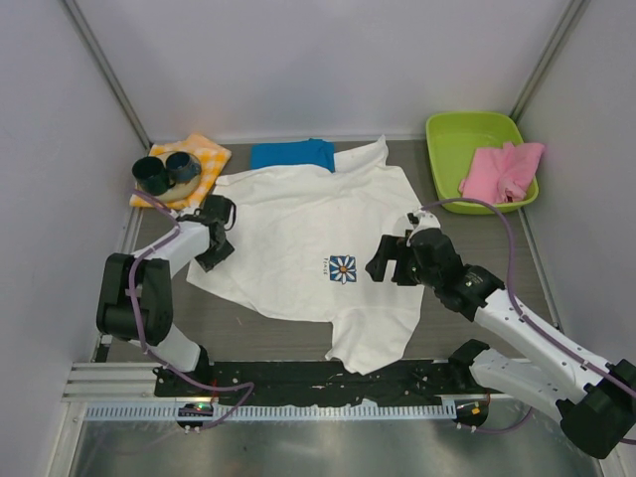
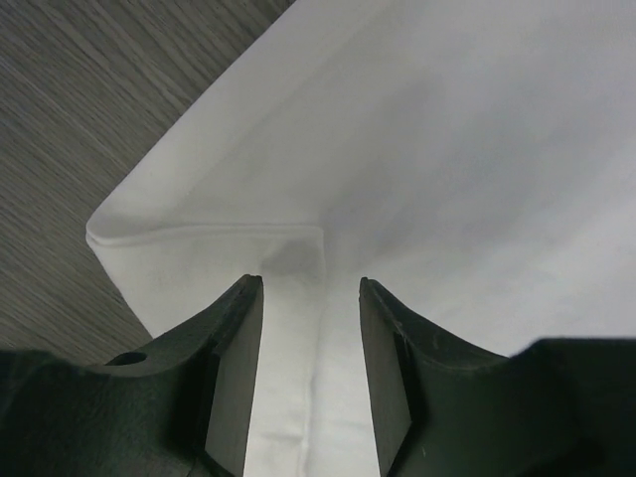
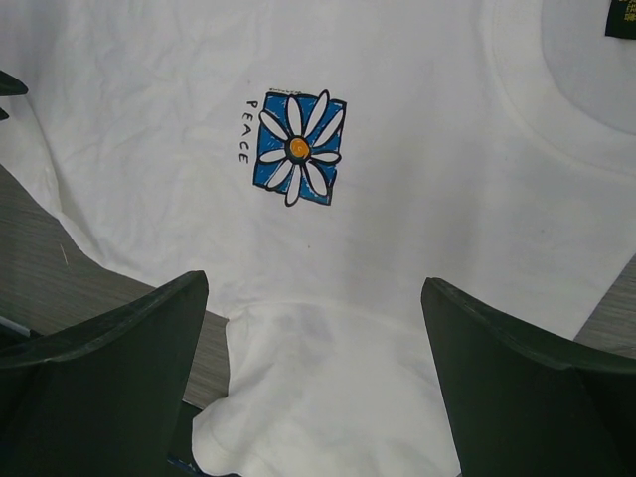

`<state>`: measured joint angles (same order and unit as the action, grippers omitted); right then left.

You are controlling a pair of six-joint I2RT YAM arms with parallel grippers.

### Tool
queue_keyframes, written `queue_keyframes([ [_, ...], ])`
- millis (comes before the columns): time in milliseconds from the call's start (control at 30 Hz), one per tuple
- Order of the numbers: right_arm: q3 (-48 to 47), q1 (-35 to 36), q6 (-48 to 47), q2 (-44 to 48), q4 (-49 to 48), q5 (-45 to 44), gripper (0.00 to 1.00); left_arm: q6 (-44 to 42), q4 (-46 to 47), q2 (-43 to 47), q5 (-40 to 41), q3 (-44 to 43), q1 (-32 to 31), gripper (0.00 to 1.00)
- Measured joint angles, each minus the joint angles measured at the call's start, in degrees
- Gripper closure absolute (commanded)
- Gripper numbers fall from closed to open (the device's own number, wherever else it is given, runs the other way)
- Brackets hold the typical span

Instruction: Fold and stack the t-shirts

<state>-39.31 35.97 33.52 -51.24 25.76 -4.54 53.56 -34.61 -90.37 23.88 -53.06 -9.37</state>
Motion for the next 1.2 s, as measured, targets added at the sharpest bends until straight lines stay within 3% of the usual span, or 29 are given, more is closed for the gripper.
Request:
queue_keyframes([
  [500, 1.29, 0.00, -0.22, 0.02, -1.99, 1.09, 0.05, -0.26, -1.70, -3.28, 1.68, -1.36, 1.16, 0.62],
  [600, 1.70, 0.00, -0.20, 0.07, -2.23, 1.49, 0.05, -0.24, -1.68, -3.89, 1.70, -1.44, 1.25, 0.71],
  [700, 2.23, 0.00, -0.20, 0.52, -2.49, 1.73, 0.05, -0.24, -1.64, -4.44, 1.62, -1.99, 1.25, 0.90],
  [733, 2.43, 0.00, -0.20, 0.74, -2.62, 1.77, 0.05, -0.35, -1.62, -4.57, 1.62, -2.10, 1.25, 1.00],
  [1033, 2.78, 0.00, -0.24, 0.33, -2.60, 4.07, 0.06, -0.20, -2.19, -3.13, 1.46, -1.84, 1.25, 1.00],
  [1200, 2.78, 0.28, -0.96, -1.51, 0.28, 7.04, 0.08, 0.57, -3.45, 8.59, 1.18, 2.45, 1.27, 1.00],
])
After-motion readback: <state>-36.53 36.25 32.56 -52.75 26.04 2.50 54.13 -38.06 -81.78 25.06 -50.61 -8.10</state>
